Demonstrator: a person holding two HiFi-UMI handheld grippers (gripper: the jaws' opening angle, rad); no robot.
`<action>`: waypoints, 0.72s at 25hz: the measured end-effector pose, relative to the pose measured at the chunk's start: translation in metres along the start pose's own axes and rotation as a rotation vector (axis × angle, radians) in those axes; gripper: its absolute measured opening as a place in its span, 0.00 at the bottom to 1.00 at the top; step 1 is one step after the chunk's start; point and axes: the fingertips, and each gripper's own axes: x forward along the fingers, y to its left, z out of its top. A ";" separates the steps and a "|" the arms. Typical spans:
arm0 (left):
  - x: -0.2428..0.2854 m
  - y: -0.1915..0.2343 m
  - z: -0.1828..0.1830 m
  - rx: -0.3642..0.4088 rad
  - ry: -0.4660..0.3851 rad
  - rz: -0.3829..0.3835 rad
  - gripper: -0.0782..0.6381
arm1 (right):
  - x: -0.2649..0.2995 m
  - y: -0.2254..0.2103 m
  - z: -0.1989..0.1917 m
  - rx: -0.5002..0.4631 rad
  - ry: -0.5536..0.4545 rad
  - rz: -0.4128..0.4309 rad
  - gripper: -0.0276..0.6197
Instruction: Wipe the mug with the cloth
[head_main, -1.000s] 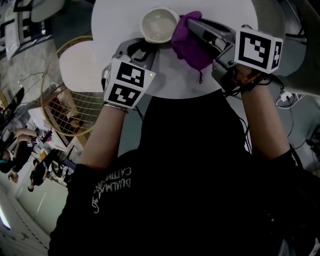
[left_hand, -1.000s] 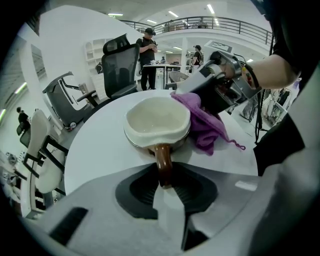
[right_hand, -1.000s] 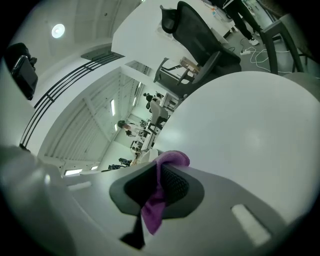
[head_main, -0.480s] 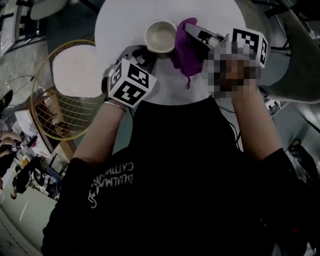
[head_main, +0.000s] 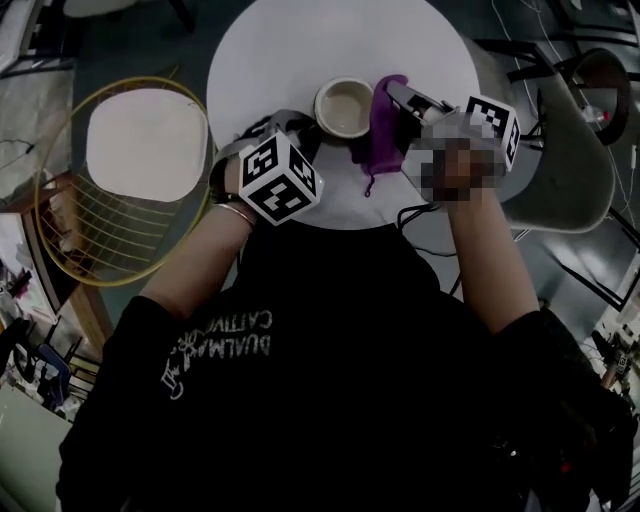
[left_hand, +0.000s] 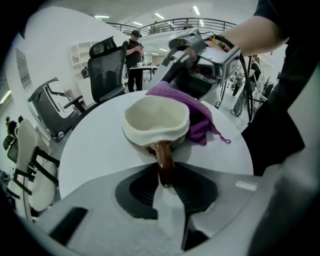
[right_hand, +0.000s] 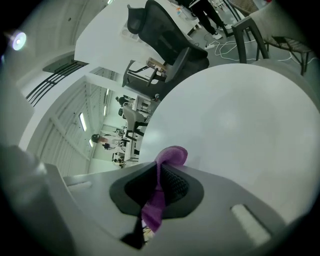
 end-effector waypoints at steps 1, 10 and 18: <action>-0.001 -0.002 0.001 0.013 0.000 -0.003 0.22 | -0.001 0.000 -0.001 0.006 -0.002 -0.018 0.08; -0.007 0.016 -0.022 0.017 -0.049 -0.055 0.22 | 0.036 0.009 -0.005 -0.020 0.001 -0.209 0.08; -0.017 0.020 -0.012 0.046 -0.077 -0.046 0.21 | 0.028 0.018 0.002 -0.121 -0.019 -0.317 0.08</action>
